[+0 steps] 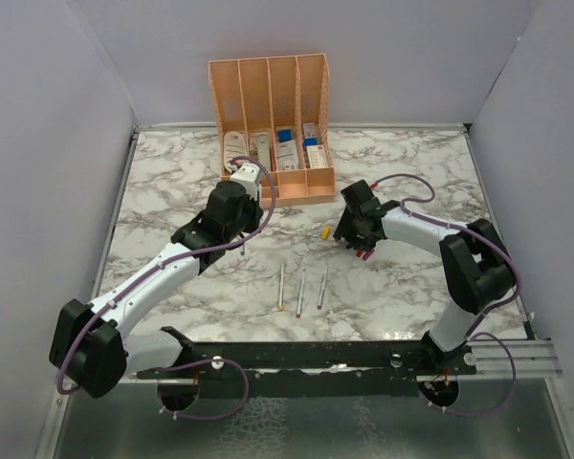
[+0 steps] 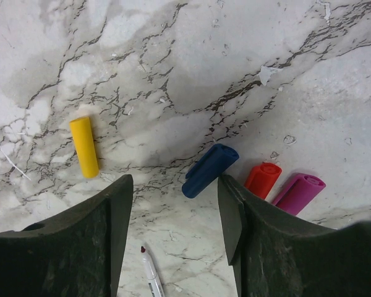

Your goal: Insert the pens into the pen caps

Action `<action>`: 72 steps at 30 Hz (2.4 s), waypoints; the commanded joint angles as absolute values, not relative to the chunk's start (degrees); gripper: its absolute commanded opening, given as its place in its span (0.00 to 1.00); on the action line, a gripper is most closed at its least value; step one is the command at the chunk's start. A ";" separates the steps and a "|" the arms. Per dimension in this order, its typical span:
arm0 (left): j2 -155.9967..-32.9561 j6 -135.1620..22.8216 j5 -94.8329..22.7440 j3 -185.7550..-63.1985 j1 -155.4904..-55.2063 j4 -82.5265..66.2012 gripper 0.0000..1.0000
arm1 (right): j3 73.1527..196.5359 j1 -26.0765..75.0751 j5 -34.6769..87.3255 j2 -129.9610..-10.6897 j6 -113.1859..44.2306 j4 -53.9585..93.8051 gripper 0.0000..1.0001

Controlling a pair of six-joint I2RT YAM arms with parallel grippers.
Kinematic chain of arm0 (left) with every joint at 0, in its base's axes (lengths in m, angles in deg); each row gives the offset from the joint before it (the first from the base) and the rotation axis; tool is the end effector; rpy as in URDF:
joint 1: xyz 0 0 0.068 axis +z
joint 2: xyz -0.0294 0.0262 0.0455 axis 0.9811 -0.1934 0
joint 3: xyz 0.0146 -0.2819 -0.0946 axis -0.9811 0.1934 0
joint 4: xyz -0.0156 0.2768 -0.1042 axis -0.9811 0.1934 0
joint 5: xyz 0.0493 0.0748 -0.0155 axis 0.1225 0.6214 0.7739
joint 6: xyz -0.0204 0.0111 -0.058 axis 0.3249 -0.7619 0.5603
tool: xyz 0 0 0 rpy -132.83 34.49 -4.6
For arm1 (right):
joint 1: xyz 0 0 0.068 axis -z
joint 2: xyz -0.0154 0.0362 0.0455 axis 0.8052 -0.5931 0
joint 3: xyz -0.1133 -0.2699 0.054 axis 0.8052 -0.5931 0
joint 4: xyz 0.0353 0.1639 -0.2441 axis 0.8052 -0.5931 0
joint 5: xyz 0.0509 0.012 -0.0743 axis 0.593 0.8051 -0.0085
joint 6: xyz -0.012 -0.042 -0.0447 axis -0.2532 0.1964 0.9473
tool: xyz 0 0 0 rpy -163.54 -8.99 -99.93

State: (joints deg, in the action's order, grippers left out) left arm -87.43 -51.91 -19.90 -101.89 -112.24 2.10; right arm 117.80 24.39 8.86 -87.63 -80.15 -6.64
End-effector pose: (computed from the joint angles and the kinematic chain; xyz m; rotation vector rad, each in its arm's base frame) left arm 0.2602 -0.1637 0.2941 0.2280 2.0468 -0.3969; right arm 0.3219 0.1708 0.1546 0.5950 2.6557 0.1860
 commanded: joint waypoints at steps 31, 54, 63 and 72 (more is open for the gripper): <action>-85.43 -51.62 -26.53 -100.05 -108.26 -2.79 0.00 | 120.70 24.71 2.63 -99.89 -79.01 -15.03 0.13; -85.33 -45.82 -39.14 -96.13 -107.33 -9.74 0.00 | 125.01 24.63 5.80 -83.33 -62.69 4.26 0.01; -86.04 -37.69 -49.02 -93.02 -107.53 -20.06 0.00 | 117.41 24.63 14.67 -73.82 -57.96 26.92 0.01; -91.95 -35.66 -59.71 -97.55 -108.29 -20.69 0.00 | 115.57 24.62 23.92 -69.94 -53.94 38.40 0.01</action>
